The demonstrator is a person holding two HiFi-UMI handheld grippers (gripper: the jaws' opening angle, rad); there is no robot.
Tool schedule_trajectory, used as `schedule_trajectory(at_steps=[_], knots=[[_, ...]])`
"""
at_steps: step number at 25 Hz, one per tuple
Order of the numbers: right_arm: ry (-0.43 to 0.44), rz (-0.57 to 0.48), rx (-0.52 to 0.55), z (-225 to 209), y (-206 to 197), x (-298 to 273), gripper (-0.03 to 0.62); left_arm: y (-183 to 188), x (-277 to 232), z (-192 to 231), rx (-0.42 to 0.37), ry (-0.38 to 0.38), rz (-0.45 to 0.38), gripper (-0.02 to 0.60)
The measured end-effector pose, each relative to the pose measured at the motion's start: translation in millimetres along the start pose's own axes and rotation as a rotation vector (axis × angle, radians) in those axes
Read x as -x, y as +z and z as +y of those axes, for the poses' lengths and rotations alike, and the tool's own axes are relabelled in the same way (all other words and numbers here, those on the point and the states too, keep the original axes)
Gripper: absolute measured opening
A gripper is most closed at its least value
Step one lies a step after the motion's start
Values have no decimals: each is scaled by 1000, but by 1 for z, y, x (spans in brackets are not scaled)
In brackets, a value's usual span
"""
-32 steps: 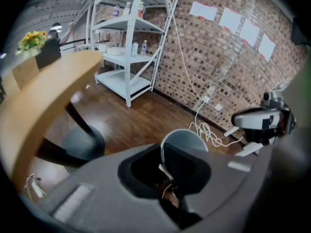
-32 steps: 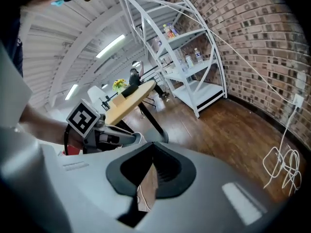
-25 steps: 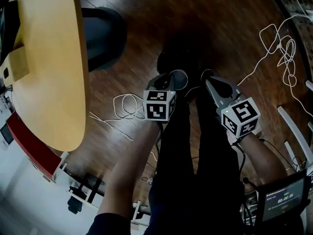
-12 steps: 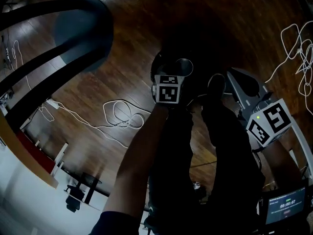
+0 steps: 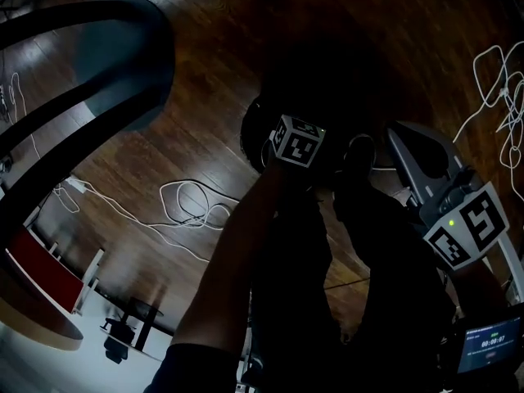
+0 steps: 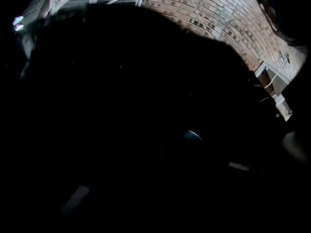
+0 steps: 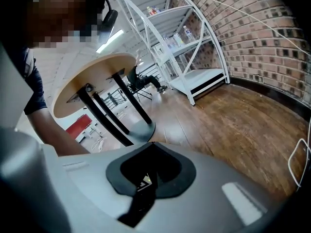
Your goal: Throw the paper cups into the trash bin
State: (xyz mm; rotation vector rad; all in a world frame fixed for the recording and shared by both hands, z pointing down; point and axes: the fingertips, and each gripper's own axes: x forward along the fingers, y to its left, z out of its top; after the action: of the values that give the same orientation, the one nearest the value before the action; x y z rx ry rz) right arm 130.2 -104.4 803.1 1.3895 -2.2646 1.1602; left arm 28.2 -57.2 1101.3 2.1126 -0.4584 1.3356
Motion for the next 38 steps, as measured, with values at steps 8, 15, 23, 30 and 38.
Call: schedule_trajectory(at_steps=[8,15,23,30,38], knots=[[6,-20,53,5,10,2,9,-23,-21,41,92,86,30,51],[13,-26,14,14,14,0,11,-16,-6,21,112,22,39,167],[79,-12,-25,71,26,20,11,67,55,-2,34,2,-325,131],[77,0,-41,70,23,23,9,44,43,14,56,64,-207,60],[77,32,-53,84,18,41,10,15,95,-16,142,34,-108,53]])
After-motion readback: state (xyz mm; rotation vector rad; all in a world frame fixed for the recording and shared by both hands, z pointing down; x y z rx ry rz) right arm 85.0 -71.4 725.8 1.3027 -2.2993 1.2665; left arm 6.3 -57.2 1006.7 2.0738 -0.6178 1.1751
